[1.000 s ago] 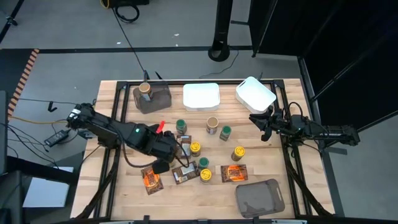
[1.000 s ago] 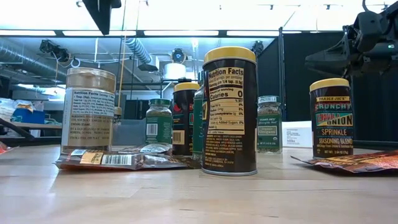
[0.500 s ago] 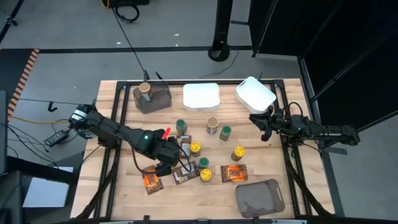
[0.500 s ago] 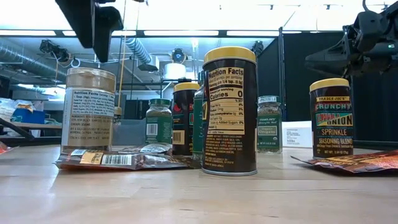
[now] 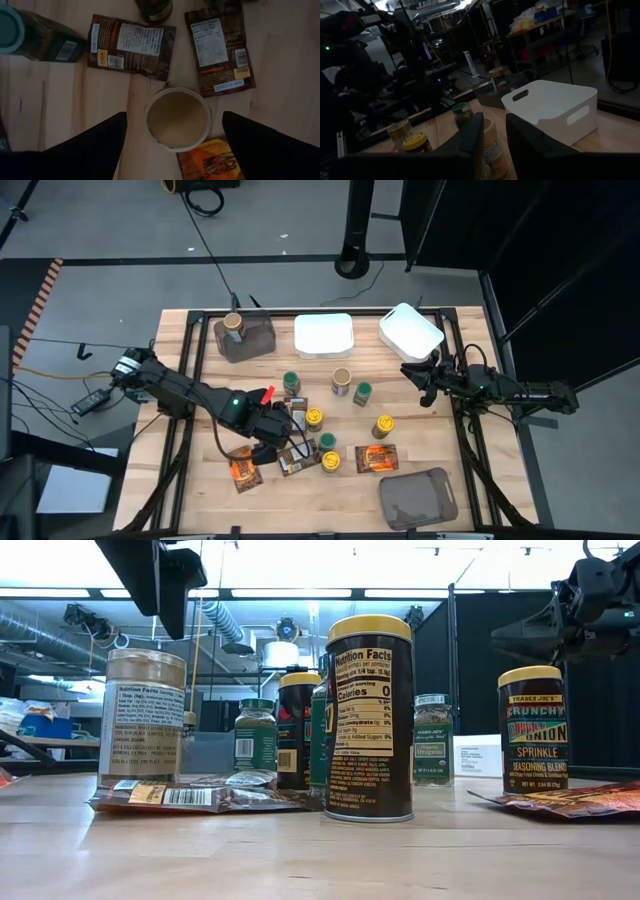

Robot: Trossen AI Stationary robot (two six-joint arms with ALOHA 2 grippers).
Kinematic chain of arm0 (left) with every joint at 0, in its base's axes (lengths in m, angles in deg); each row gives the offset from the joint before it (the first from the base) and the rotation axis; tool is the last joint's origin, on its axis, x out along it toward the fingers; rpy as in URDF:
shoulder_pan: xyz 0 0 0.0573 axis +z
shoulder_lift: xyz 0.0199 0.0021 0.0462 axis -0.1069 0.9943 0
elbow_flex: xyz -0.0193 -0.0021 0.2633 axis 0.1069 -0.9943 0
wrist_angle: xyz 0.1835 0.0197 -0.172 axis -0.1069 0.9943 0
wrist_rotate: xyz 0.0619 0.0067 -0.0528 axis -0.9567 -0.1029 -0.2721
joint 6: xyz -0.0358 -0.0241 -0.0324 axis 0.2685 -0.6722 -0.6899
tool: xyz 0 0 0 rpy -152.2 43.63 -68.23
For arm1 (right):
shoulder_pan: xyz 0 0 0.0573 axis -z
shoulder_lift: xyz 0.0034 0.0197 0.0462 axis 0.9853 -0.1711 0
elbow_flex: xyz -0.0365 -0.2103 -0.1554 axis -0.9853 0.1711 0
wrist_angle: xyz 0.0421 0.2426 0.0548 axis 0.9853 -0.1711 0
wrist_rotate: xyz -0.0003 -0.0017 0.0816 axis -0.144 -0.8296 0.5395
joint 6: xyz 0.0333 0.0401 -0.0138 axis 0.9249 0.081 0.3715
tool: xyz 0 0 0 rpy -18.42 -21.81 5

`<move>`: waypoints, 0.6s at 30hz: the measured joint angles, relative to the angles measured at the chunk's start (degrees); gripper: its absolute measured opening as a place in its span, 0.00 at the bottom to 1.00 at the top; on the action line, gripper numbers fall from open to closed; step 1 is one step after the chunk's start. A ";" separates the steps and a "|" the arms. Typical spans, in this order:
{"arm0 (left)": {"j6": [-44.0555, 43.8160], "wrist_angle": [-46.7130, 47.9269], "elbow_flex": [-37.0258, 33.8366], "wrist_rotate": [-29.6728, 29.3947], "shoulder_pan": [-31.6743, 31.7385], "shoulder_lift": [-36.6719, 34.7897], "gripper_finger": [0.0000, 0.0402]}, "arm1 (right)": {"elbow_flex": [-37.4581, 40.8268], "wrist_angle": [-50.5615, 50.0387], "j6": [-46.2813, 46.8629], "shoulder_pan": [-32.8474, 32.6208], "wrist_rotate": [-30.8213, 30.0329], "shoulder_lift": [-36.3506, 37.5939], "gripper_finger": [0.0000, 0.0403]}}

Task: Sort spices by type
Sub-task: Put the gold seasoning bottle into the top black bin

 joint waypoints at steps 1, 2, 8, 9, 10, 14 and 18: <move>-0.09 -0.49 -0.70 0.04 0.00 -0.02 0.83 | 0.00 0.00 0.03 0.00 -0.01 0.00 0.23; -0.19 -1.14 -1.59 0.14 0.00 -0.01 0.83 | 0.00 -0.02 0.10 0.00 0.00 0.00 0.23; -0.20 -6.62 -6.60 2.67 -0.04 0.04 0.83 | 0.00 0.00 0.13 0.00 0.00 0.00 0.23; -0.21 -6.69 -6.97 2.68 0.05 -0.11 0.83 | 0.00 -0.02 0.14 0.00 0.00 0.00 0.23; -0.21 -6.74 -7.37 2.57 0.11 -0.21 0.83 | 0.00 0.00 0.13 0.00 0.00 0.00 0.23; 0.17 -6.83 -7.96 1.87 0.22 -0.09 0.83 | 0.00 0.00 0.15 0.00 0.00 0.00 0.23; 0.13 -6.82 -8.11 2.96 0.62 0.13 0.78 | 0.00 0.00 0.15 0.00 0.00 0.00 0.23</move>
